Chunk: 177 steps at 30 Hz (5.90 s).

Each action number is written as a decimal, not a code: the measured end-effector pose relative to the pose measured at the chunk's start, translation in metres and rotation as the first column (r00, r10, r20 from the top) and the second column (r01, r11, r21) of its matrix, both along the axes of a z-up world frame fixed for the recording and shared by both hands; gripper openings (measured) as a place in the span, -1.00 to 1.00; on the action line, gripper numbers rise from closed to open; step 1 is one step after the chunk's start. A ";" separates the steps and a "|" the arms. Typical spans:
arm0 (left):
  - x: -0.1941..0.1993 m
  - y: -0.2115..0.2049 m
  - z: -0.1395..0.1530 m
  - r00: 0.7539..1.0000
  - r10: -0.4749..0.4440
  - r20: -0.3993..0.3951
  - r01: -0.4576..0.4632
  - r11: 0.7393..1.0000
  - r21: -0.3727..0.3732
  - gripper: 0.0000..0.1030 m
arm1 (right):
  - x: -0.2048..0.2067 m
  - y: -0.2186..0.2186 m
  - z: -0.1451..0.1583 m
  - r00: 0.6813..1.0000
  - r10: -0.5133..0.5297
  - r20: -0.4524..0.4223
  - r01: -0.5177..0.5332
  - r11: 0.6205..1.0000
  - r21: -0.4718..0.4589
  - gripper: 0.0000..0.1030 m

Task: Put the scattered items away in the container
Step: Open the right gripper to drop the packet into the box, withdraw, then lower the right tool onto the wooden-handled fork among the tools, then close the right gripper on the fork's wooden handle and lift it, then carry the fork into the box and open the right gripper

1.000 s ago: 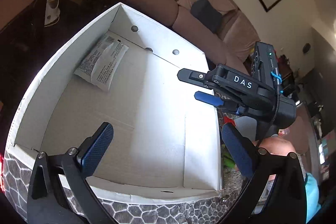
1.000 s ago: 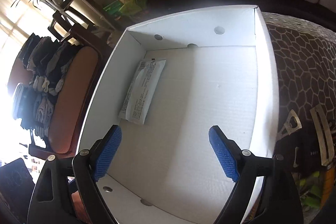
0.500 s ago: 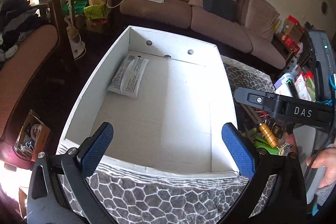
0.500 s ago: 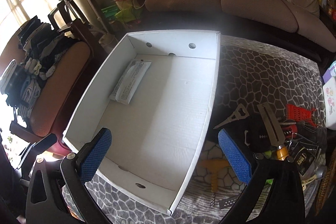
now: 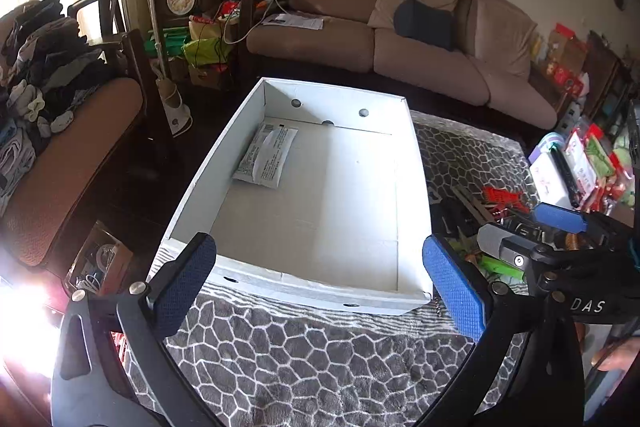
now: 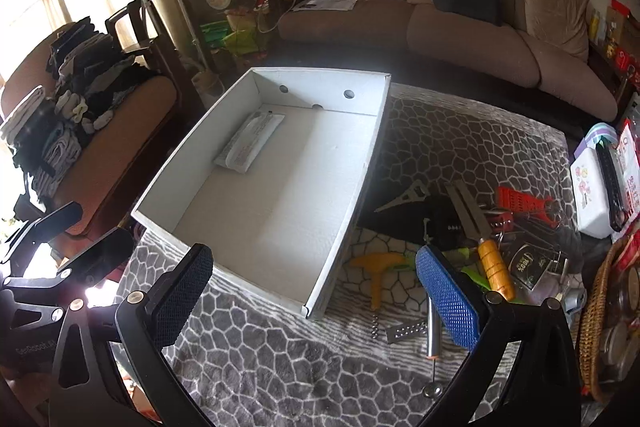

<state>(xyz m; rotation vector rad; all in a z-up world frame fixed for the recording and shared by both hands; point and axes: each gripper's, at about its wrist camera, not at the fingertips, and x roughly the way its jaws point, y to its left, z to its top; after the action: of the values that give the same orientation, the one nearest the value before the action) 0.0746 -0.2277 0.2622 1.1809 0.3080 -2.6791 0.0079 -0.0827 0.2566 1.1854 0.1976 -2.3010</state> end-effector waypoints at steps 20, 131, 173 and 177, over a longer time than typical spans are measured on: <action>-0.028 0.181 -0.027 0.962 -0.268 0.050 0.267 0.963 0.024 1.00 | -0.005 0.229 -0.004 0.976 -0.217 0.026 0.218 0.975 -0.039 1.00; -0.173 0.020 -0.081 0.982 -0.183 0.045 0.098 0.703 0.704 -0.42 | -0.063 0.015 -0.042 0.964 0.145 0.225 -0.085 0.962 -0.258 -0.44; -0.237 -0.140 -0.189 0.935 -0.103 0.339 -0.114 0.819 0.563 -0.21 | -0.154 -0.141 -0.200 0.872 -0.119 0.474 0.100 0.993 0.065 0.22; -0.210 -0.135 -0.184 0.936 -0.115 0.332 -0.088 0.838 0.538 0.15 | -0.137 -0.132 -0.168 0.901 -0.067 0.428 0.061 0.998 0.026 0.35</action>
<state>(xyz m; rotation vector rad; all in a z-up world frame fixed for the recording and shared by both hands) -0.1352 -0.3630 0.0787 1.7892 1.0587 -2.3776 -0.1294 -0.2150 0.0889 1.6906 0.0078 -2.0275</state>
